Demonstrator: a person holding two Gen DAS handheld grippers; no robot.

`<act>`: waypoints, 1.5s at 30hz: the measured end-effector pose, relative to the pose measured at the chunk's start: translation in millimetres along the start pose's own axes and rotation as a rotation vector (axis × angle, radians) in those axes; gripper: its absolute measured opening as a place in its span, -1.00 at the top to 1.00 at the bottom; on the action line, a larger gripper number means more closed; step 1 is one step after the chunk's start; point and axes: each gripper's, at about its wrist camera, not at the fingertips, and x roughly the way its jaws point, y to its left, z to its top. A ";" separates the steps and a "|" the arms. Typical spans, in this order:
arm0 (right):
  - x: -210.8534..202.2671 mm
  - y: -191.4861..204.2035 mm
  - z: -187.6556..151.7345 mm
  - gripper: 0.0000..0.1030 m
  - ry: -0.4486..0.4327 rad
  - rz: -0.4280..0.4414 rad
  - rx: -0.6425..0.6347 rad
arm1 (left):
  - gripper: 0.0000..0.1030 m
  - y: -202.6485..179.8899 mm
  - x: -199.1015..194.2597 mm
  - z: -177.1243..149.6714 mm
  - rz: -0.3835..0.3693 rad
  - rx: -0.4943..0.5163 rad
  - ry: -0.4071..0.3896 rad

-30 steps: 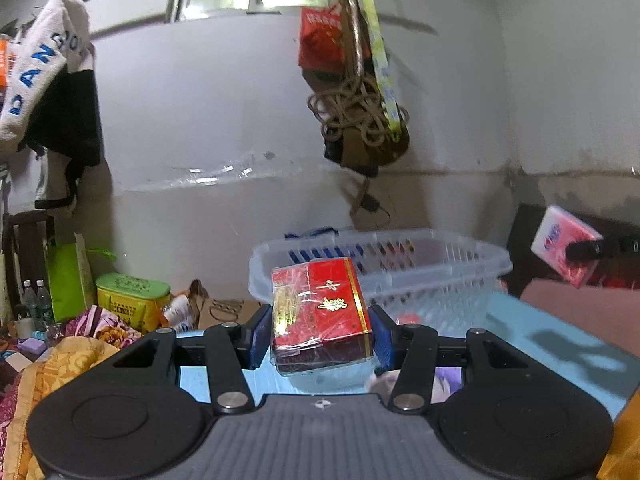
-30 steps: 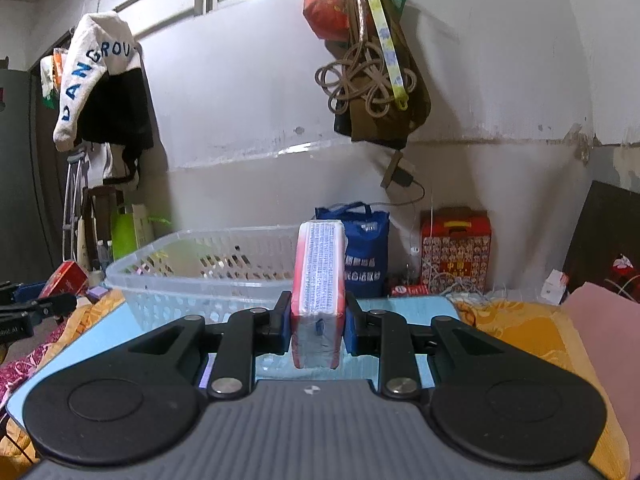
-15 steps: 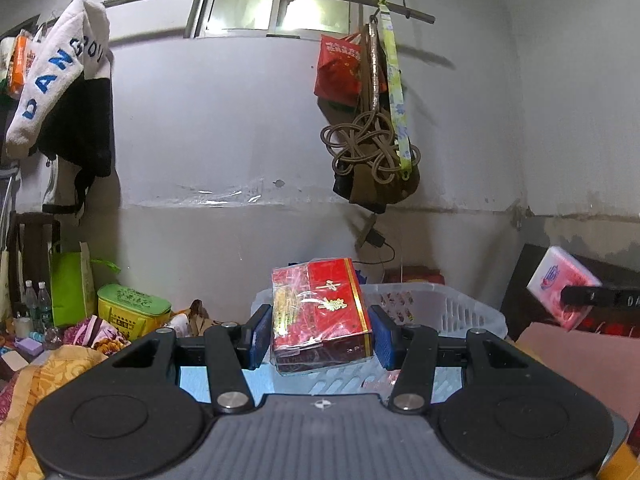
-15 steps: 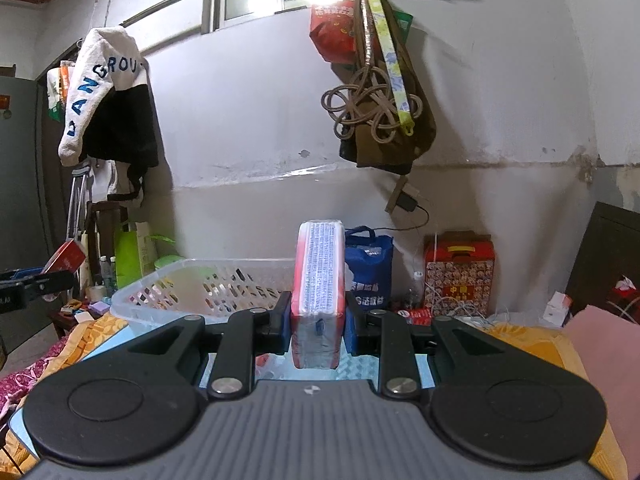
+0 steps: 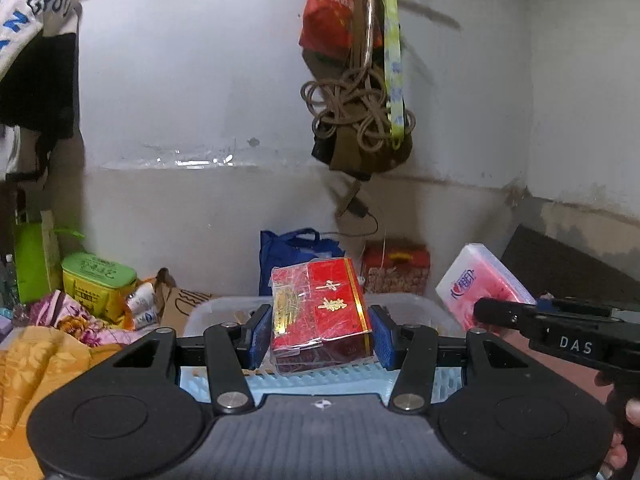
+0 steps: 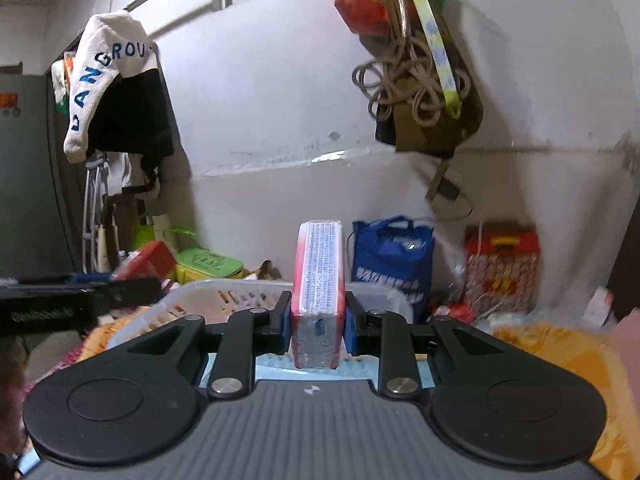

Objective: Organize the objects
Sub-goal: 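Lift both items over the clear basket and open both grippers to drop them, then grasp the white wrapped roll with the right gripper while the left gripper grasps the glass bottle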

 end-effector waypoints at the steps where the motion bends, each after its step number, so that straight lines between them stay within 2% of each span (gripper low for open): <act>1: 1.7 -0.2 -2.3 0.46 0.000 0.003 -0.002 | -0.06 -0.4 4.4 -2.0 -0.006 -0.001 0.009; 7: 20.5 12.4 -10.1 0.47 -0.008 -0.035 -0.118 | -0.06 4.3 21.6 -1.6 0.028 -0.007 0.031; 14: 36.9 18.3 -16.6 0.43 0.015 -0.049 -0.159 | -0.06 10.4 47.9 -7.4 0.054 0.009 0.064; 15: 37.8 19.0 -17.0 0.22 0.020 -0.039 -0.160 | -0.10 9.1 49.9 -8.7 0.062 0.028 0.062; 16: 39.0 19.4 -16.3 -0.01 0.027 -0.027 -0.164 | -0.34 7.7 50.2 -10.0 0.065 0.046 0.053; 17: 37.1 20.3 -16.7 -0.57 0.020 -0.043 -0.160 | -0.52 6.4 50.0 -11.3 0.072 0.058 0.041; 18: 35.0 20.0 -16.5 -0.93 -0.011 -0.068 -0.151 | -0.70 5.1 49.0 -13.1 0.083 0.069 0.026; 19: 29.1 20.9 -17.2 -1.00 -0.051 -0.087 -0.149 | -0.70 4.5 47.5 -13.8 0.101 0.078 0.014; 21: 19.2 20.9 -14.6 -1.00 -0.090 -0.085 -0.142 | -0.70 4.8 43.1 -12.6 0.097 0.084 -0.002; 24: 4.8 15.0 -13.1 -1.00 -0.104 -0.057 -0.083 | -0.70 7.7 33.8 -9.6 0.097 0.061 -0.029; 27: -14.6 8.2 -19.8 -1.00 -0.109 -0.037 -0.017 | -0.70 10.9 17.1 -13.3 0.042 0.030 -0.041; 30: -39.3 1.9 -34.4 -1.00 -0.111 -0.018 0.025 | -0.71 5.2 -3.1 -29.0 0.009 0.069 -0.057; 33: -54.6 4.0 -49.7 -1.00 -0.100 -0.033 -0.019 | -0.72 -2.5 -19.4 -49.5 0.002 0.127 -0.057; 36: -61.8 9.7 -63.4 -1.00 -0.103 -0.082 -0.078 | -0.72 -3.7 -28.3 -69.7 -0.016 0.139 -0.025; 39: -65.6 14.6 -79.3 -1.00 -0.101 -0.093 -0.091 | -0.72 -3.7 -33.4 -87.0 -0.012 0.146 0.024; 43: -62.9 24.5 -97.4 -1.00 -0.023 -0.077 -0.143 | -0.72 -8.6 -45.5 -100.7 -0.013 0.198 0.058; 45: -62.0 27.4 -103.2 -1.00 0.005 -0.069 -0.159 | -0.72 -12.6 -56.1 -104.9 -0.057 0.213 0.082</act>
